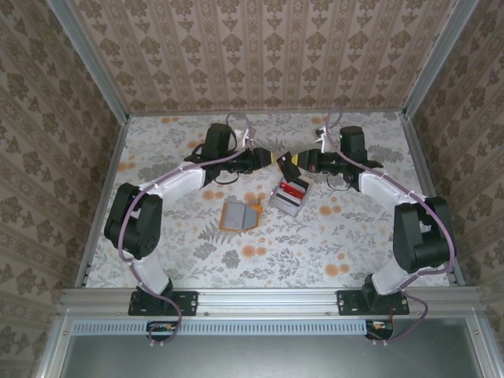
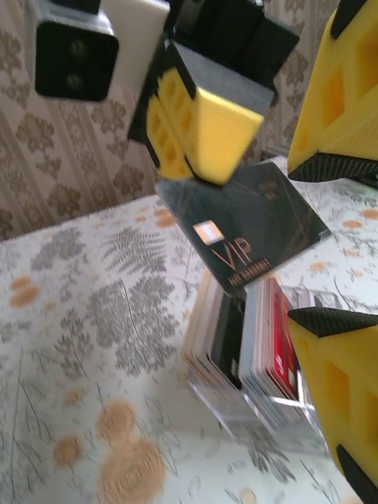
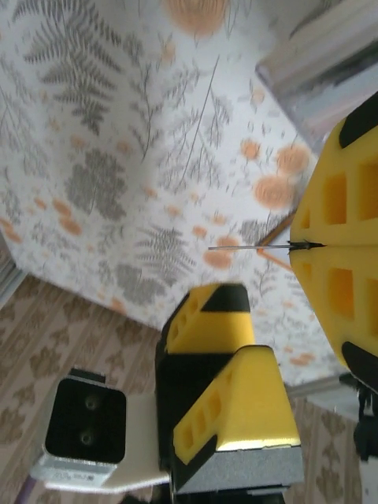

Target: Put the credit cards into the card holder

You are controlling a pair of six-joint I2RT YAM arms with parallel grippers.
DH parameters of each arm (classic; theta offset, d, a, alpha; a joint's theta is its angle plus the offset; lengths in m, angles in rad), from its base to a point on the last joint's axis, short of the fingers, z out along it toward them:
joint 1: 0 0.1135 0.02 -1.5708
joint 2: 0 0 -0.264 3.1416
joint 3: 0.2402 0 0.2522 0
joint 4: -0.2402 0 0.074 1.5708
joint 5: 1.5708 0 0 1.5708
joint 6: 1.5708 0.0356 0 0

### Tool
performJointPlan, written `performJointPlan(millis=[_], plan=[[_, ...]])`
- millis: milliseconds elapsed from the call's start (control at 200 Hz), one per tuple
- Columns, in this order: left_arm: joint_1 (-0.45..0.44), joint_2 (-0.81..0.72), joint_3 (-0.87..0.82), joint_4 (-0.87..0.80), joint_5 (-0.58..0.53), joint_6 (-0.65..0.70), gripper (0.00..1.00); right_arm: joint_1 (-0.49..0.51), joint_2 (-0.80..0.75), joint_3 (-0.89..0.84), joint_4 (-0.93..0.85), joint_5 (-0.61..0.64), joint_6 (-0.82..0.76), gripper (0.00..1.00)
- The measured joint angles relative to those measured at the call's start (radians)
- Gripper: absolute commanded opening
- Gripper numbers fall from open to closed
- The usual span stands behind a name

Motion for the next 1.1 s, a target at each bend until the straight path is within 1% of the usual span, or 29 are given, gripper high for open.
performJointPlan(millis=[85,205,370,440,495,515,630,675,770,810,855,890,925,980,1060,1100], plan=[[-0.003,0.0,0.0,0.026,0.017,-0.016,0.49,0.0,0.0,-0.031,0.1,-0.036,0.093,0.06],[-0.001,0.0,-0.001,0.052,0.023,-0.034,0.49,0.0,-0.009,-0.049,0.198,-0.05,0.176,0.06],[0.002,0.002,-0.011,0.106,0.036,-0.075,0.49,0.002,-0.039,-0.069,0.306,-0.056,0.261,0.07],[0.0,0.01,-0.012,0.129,0.044,-0.094,0.47,0.008,-0.039,-0.07,0.34,-0.057,0.285,0.06],[0.0,0.018,-0.012,0.154,0.052,-0.113,0.44,0.016,-0.039,-0.071,0.356,-0.056,0.3,0.07],[0.0,0.019,-0.012,0.163,0.055,-0.114,0.41,0.019,-0.039,-0.071,0.36,-0.056,0.305,0.07],[0.0,0.032,-0.013,0.22,0.08,-0.164,0.13,0.035,-0.034,-0.071,0.381,-0.043,0.326,0.07],[0.001,0.033,-0.013,0.229,0.079,-0.167,0.06,0.034,-0.031,-0.072,0.391,-0.035,0.331,0.08],[0.013,0.032,-0.015,0.25,0.09,-0.179,0.0,0.023,-0.019,-0.072,0.394,-0.012,0.339,0.09],[0.015,0.032,-0.016,0.256,0.093,-0.181,0.0,0.022,-0.013,-0.072,0.397,-0.009,0.342,0.12],[0.016,0.032,-0.019,0.258,0.094,-0.18,0.0,0.023,-0.008,-0.073,0.398,-0.008,0.348,0.19],[0.016,0.032,-0.023,0.265,0.097,-0.18,0.0,0.024,-0.006,-0.074,0.397,-0.009,0.353,0.2],[0.016,0.032,-0.027,0.272,0.098,-0.18,0.0,0.026,-0.006,-0.075,0.397,-0.011,0.354,0.22],[0.016,0.032,-0.031,0.281,0.101,-0.181,0.0,0.031,-0.003,-0.075,0.397,-0.016,0.352,0.33],[0.019,0.032,-0.038,0.29,0.106,-0.181,0.0,0.035,-0.001,-0.076,0.39,-0.021,0.353,0.35],[0.021,0.032,-0.04,0.292,0.108,-0.182,0.0,0.037,0.001,-0.076,0.386,-0.025,0.352,0.33]])
